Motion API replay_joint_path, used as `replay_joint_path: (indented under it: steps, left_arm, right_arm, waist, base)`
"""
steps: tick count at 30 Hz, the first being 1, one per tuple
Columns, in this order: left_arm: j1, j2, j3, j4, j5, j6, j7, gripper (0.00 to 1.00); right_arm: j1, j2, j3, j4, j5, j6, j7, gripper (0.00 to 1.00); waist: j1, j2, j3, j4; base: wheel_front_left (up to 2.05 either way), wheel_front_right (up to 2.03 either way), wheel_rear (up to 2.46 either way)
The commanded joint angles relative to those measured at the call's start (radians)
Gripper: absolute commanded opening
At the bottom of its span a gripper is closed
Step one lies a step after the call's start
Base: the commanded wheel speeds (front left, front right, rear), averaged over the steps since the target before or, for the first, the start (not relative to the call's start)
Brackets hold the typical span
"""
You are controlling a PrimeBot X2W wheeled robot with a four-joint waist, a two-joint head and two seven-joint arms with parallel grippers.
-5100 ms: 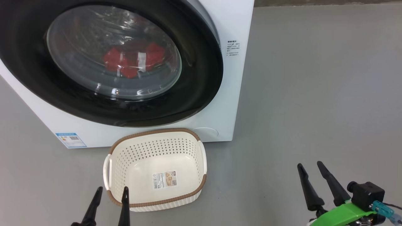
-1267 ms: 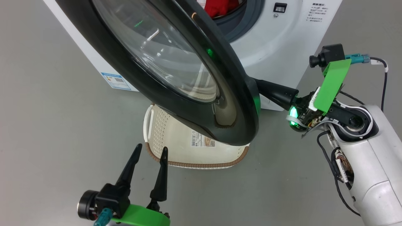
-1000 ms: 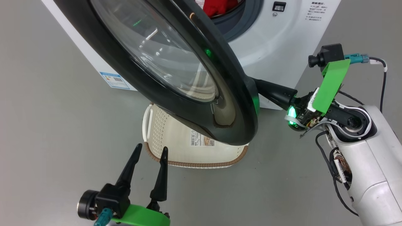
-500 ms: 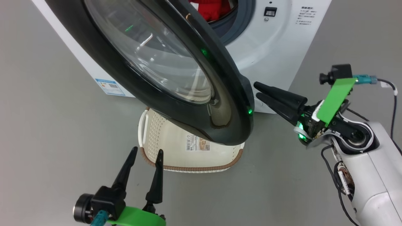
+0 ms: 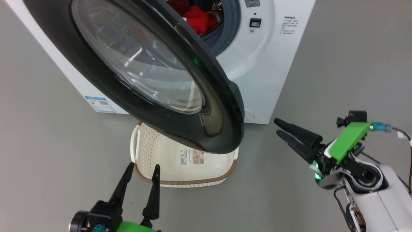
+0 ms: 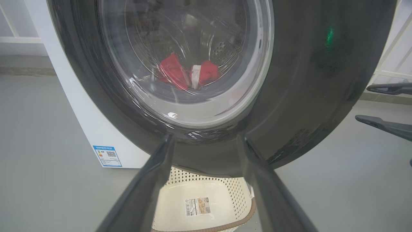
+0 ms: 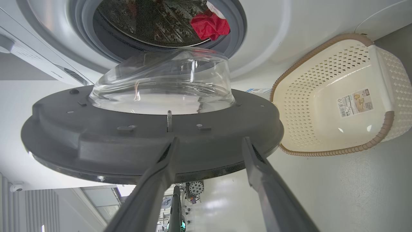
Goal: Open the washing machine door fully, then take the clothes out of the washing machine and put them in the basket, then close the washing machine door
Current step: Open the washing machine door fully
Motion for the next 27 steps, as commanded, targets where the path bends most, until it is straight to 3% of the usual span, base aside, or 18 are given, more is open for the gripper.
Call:
replay_joint_path:
  steps: [1, 14, 22, 27]
  left_arm:
    - [0.001, 0.009, 0.037, -0.016, 0.008, -0.005, -0.012, 1.00]
    - [0.033, 0.009, 0.072, -0.008, 0.015, -0.020, -0.012, 1.00]
    - [0.035, 0.009, 0.084, -0.001, 0.011, -0.024, -0.012, 1.00]
    - [0.041, 0.009, 0.091, 0.003, 0.007, -0.022, -0.012, 1.00]
  right_arm:
    - [0.018, 0.003, 0.002, -0.024, -0.007, 0.001, -0.012, 1.00]
    - [0.164, 0.007, -0.001, -0.003, -0.059, 0.001, -0.099, 1.00]
    - [0.221, -0.011, 0.008, -0.050, -0.123, 0.001, -0.234, 1.00]
    - [0.261, -0.063, 0.076, -0.111, -0.230, 0.001, -0.362, 1.00]
  waist:
    - [0.0000, 0.0000, -0.012, -0.011]
    - [0.0000, 0.0000, -0.037, -0.044]
    - [0.0000, 0.0000, -0.036, -0.058]
    - [0.0000, 0.0000, -0.039, -0.067]
  base:
    - [0.00, 0.00, 0.00]
    - [0.00, 0.00, 0.00]
    - [0.00, 0.00, 0.00]
    - [0.00, 0.00, 0.00]
